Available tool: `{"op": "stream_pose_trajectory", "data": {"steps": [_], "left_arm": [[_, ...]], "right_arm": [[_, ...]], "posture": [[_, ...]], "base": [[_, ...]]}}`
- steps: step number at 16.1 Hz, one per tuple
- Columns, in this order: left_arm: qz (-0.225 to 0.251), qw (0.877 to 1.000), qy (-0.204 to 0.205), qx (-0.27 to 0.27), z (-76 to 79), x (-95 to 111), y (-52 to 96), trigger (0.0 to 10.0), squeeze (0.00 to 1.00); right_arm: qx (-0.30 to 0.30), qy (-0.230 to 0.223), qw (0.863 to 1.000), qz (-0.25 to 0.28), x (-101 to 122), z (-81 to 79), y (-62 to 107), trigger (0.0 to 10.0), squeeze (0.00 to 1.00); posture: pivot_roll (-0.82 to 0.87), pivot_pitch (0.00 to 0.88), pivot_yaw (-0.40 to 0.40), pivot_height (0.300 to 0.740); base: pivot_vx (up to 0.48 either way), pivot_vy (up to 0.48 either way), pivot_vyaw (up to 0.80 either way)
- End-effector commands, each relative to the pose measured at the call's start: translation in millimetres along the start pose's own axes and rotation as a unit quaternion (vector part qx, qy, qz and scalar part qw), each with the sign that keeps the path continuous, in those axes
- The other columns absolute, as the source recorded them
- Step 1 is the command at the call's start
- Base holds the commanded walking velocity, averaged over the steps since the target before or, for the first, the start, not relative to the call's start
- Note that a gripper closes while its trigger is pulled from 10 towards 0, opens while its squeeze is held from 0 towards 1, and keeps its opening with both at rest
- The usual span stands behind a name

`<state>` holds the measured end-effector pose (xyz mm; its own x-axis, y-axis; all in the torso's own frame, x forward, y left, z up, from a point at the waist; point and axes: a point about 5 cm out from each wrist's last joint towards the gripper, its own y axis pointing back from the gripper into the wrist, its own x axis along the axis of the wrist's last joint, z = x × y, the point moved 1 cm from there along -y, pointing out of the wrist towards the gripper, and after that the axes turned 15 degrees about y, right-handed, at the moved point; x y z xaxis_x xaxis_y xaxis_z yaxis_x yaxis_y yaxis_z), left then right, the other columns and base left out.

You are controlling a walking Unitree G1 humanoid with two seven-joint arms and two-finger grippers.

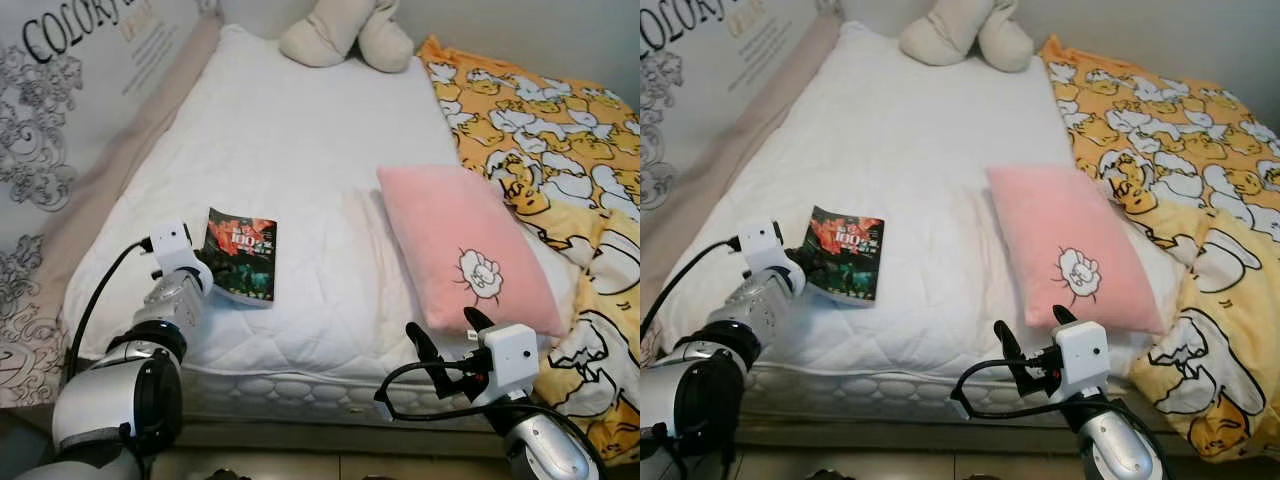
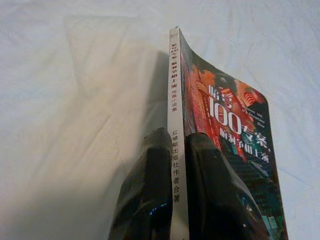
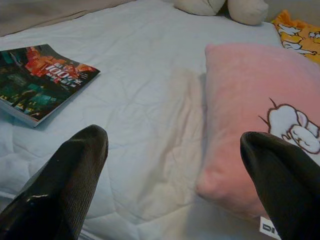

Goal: Clean up the room

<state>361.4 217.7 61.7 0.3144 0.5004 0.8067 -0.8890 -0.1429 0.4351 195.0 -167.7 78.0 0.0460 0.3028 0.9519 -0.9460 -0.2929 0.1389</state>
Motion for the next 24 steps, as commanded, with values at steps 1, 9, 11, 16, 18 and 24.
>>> {"op": "stream_pose_trajectory", "data": {"steps": [1,9,11,16,18,24], "left_arm": [[0.006,1.0,-0.022,-0.004,3.1,6.3,-0.8,10.0,0.0],[0.03,0.989,-0.135,-0.046,17.2,20.1,-1.7,10.0,1.0],[0.025,0.984,-0.167,-0.049,11.8,16.7,-0.9,10.0,1.0],[0.102,0.958,-0.252,-0.088,12.5,54.9,3.1,10.0,1.0],[0.14,0.944,-0.243,-0.173,43.1,46.6,8.7,10.0,1.0],[0.158,0.956,-0.098,-0.227,93.3,-32.9,37.0,10.0,1.0]], "right_arm": [[-0.007,0.001,1.0,-0.01,-4.1,4.7,1.4,10.0,0.0],[-0.001,0.009,1.0,-0.006,-3.1,9.9,-3.4,10.0,0.0],[-0.007,0.009,1.0,-0.007,-4.8,12.1,-5.5,10.0,0.0],[-0.02,0.012,1.0,-0.004,-6.3,13.8,-8.5,10.0,0.0],[-0.097,0.016,0.995,-0.001,-5.5,33.8,-7.9,10.0,0.0],[-0.181,-0.015,0.983,0.037,2.3,44.1,-36.0,10.0,1.0]], "posture": [[-0.21,0.0,-0.09,0.74],[-0.21,0.0,-0.098,0.74],[-0.19,0.0,-0.095,0.74],[-0.18,0.0,-0.075,0.74],[-0.14,0.0,-0.069,0.74],[-0.04,0.0,-0.037,0.74]], "base": [[0.0,0.0,0.0],[0.0,0.0,0.0],[0.0,0.0,0.0],[0.0,0.0,0.0],[0.0,0.0,0.0],[0.0,-0.08,0.0]]}}
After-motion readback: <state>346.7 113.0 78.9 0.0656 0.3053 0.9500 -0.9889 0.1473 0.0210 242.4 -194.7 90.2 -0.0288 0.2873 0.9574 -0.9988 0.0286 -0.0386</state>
